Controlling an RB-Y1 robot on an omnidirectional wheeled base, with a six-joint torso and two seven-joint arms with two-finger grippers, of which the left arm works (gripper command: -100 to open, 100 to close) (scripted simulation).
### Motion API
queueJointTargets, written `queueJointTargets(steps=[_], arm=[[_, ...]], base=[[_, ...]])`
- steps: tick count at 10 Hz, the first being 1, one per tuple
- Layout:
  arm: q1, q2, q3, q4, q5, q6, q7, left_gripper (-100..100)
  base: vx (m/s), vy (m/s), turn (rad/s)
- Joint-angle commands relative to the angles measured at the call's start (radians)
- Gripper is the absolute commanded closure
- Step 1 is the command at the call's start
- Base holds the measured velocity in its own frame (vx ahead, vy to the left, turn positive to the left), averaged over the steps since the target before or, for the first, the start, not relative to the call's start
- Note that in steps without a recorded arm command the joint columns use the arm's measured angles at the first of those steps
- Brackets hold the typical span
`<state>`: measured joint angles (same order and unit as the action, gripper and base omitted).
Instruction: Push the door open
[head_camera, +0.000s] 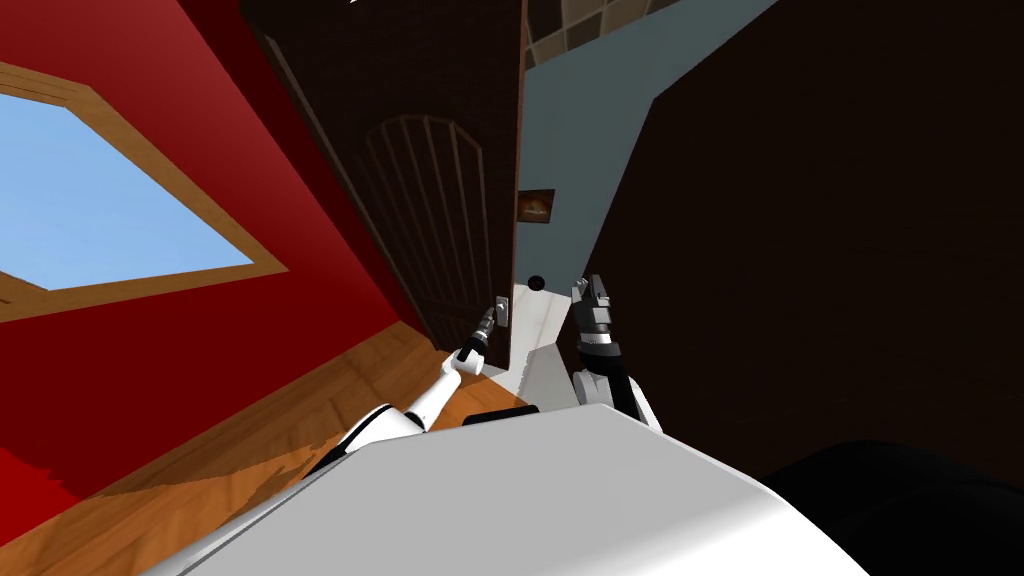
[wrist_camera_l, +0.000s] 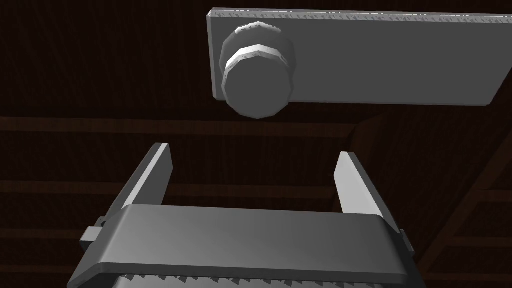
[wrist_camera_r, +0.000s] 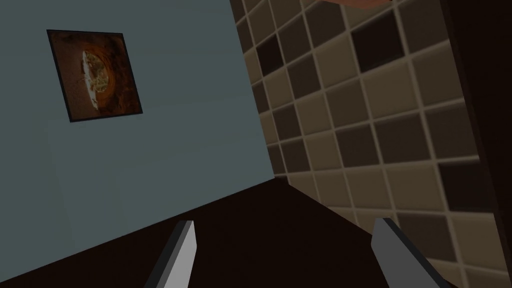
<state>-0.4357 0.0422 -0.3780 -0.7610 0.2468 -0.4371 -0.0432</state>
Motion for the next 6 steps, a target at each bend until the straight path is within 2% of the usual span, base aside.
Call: queueJointTargets(steps=[1,4,5,6], arm=[[-0.002,-0.003,0.004,0.003,0.000,-0.002,-0.001,-100],[-0.003,-0.025,0.011,0.008,0.000,-0.006,-0.003,-100],[0.000,-0.019,0.009,0.002,-0.001,-0.004,-0.003,-100],[0.000,-0.019,0.009,0.002,-0.001,-0.004,-0.003,100]], base=[[0.227,-0.096,-0.025],[0.179,-0.078,-0.023],[0.066,-0.039,0.002],[-0.007,0.005,0.004]])
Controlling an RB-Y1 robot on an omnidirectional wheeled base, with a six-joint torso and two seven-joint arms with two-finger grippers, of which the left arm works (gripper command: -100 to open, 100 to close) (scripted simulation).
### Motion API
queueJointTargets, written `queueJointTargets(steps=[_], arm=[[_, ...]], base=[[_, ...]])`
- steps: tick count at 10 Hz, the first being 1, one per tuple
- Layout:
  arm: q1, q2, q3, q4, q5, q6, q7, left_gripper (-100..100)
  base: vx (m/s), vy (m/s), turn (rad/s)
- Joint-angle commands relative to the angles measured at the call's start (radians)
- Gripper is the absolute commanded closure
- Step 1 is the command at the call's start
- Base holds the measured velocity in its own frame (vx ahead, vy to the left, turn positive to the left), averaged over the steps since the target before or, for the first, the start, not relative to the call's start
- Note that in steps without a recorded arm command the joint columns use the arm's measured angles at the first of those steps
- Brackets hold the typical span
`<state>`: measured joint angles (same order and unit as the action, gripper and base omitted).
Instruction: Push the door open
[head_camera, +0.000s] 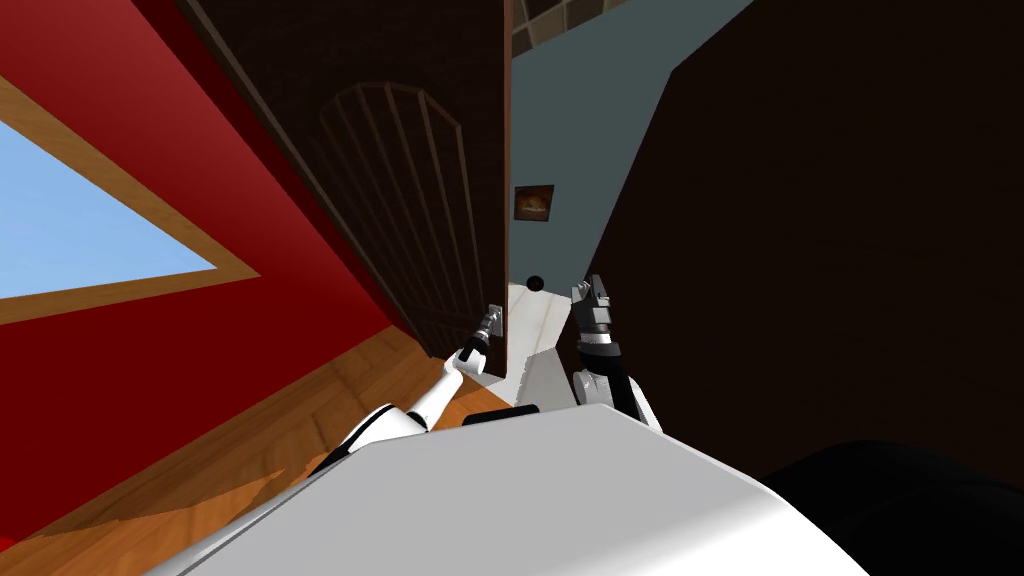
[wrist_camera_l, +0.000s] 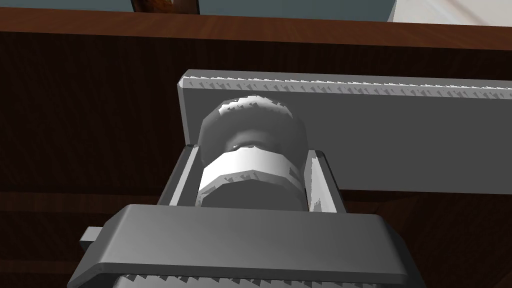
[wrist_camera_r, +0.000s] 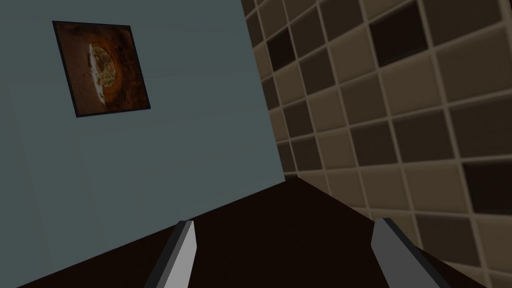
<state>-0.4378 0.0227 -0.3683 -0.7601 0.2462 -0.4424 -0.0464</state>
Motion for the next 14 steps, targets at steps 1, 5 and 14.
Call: queueJointTargets(steps=[1,5,14], arm=[[0.002,0.001,0.000,0.001,0.000,0.001,0.000,100],[0.002,0.001,0.000,0.001,0.000,0.001,0.000,100],[-0.005,0.035,0.068,0.022,0.106,-0.022,-0.131,100]], base=[[-0.026,0.016,-0.011],[-0.010,0.005,-0.001],[0.131,-0.058,0.033]])
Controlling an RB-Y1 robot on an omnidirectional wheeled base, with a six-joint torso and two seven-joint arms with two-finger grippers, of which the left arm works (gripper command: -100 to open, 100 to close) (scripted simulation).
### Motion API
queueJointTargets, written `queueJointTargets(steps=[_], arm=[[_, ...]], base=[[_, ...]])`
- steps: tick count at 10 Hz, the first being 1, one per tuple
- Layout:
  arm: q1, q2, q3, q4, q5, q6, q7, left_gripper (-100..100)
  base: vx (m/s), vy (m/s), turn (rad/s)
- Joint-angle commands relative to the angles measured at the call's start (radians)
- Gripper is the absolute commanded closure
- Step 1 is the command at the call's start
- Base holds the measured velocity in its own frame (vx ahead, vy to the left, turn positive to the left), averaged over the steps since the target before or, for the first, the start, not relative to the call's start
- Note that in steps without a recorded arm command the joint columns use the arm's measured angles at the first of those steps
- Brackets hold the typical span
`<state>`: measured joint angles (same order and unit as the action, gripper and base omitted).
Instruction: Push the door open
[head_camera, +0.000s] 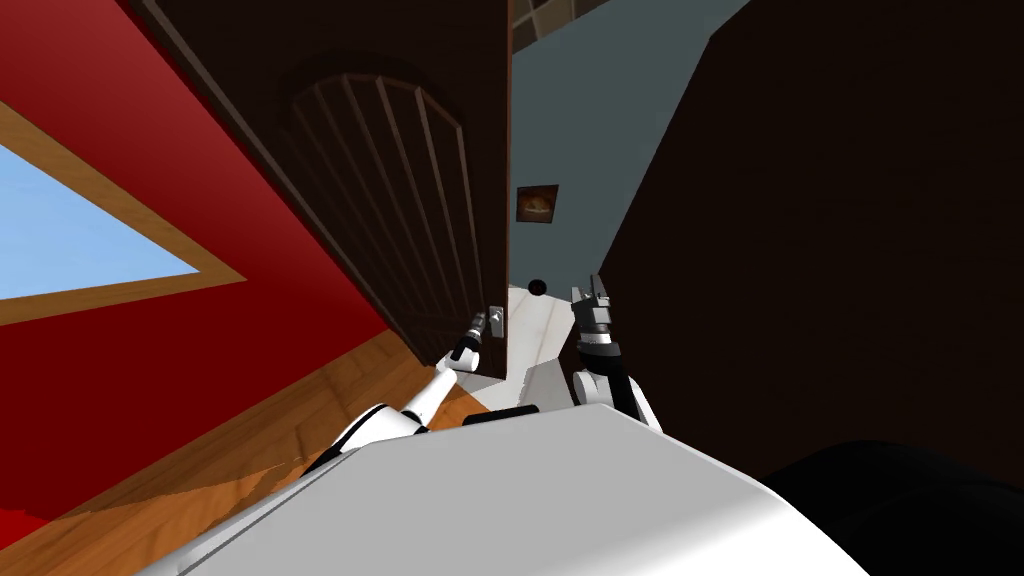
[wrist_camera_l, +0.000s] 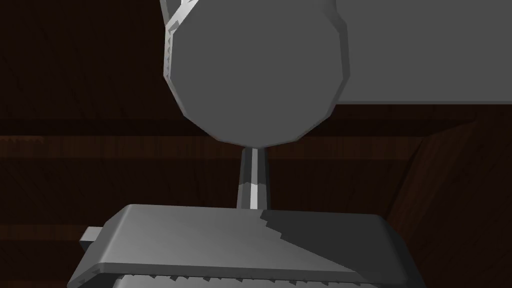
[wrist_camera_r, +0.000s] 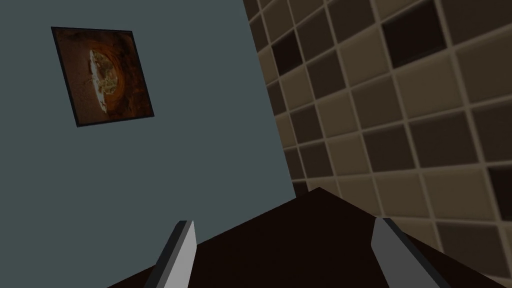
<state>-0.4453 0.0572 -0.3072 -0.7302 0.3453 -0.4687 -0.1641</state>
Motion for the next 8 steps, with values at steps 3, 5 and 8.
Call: queueJointTargets(steps=[3,5,8], arm=[[0.000,0.002,-0.005,-0.006,0.005,0.011,0.005,-100],[0.001,-0.006,-0.007,-0.009,0.007,0.017,0.008,-100],[0.001,-0.038,-0.012,-0.015,0.012,0.028,0.013,-100]], base=[[-0.187,-0.011,0.024],[-0.231,0.003,0.018],[-0.253,-0.005,0.024]])
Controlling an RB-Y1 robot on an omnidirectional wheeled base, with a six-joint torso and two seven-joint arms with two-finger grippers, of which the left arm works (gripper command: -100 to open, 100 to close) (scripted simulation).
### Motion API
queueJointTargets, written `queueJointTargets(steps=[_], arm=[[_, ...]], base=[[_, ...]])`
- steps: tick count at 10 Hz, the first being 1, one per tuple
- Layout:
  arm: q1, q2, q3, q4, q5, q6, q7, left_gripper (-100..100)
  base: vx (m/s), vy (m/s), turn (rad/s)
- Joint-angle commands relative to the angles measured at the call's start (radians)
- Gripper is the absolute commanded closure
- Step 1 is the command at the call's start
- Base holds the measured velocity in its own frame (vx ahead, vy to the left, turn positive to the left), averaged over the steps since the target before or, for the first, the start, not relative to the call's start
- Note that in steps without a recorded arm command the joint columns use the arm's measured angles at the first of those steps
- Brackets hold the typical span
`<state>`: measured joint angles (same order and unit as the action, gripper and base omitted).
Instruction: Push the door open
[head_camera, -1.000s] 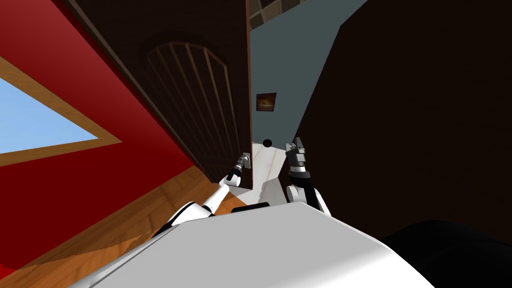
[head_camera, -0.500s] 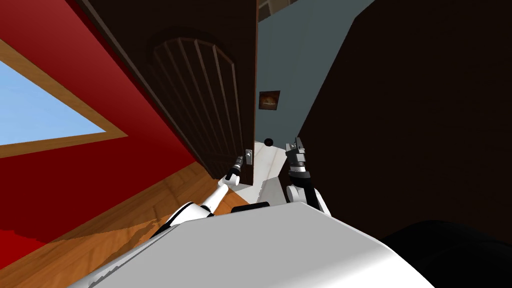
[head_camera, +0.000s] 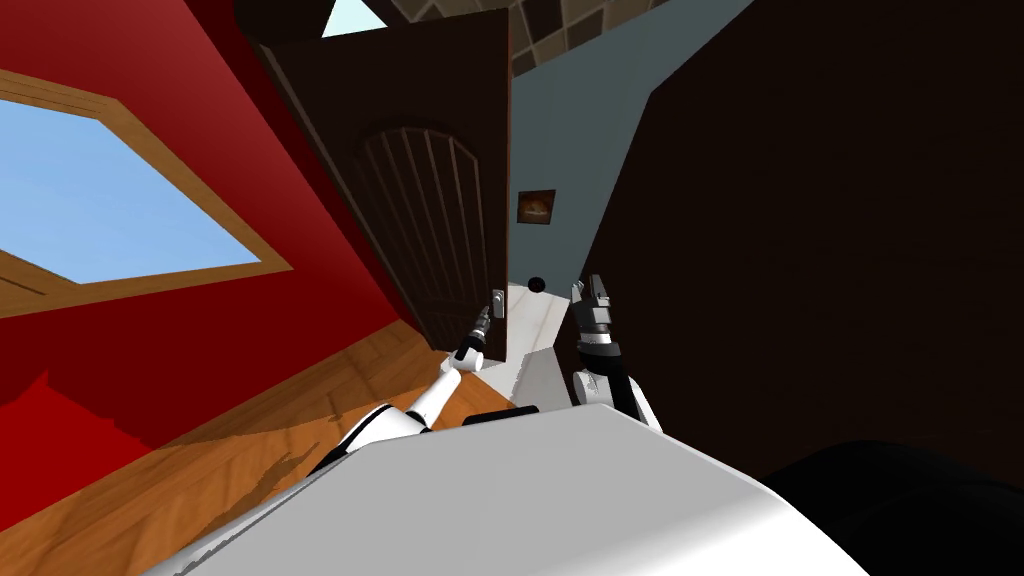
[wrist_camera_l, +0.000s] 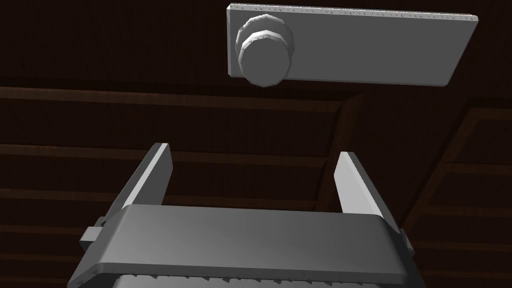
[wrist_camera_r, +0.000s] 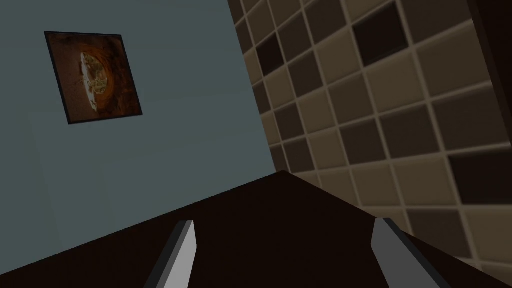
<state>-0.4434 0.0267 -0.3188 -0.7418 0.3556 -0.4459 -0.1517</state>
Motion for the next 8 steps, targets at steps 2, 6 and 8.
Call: queueJointTargets(steps=[2,6,8], arm=[[0.000,0.012,0.002,0.002,0.001,-0.004,-0.001,-100],[0.001,0.022,0.008,0.006,0.001,-0.013,-0.003,-100],[0.001,0.018,0.011,0.008,0.002,-0.018,-0.005,-100]], base=[[-0.013,-0.024,-0.017],[0.189,-0.055,-0.021],[0.189,-0.076,-0.019]])
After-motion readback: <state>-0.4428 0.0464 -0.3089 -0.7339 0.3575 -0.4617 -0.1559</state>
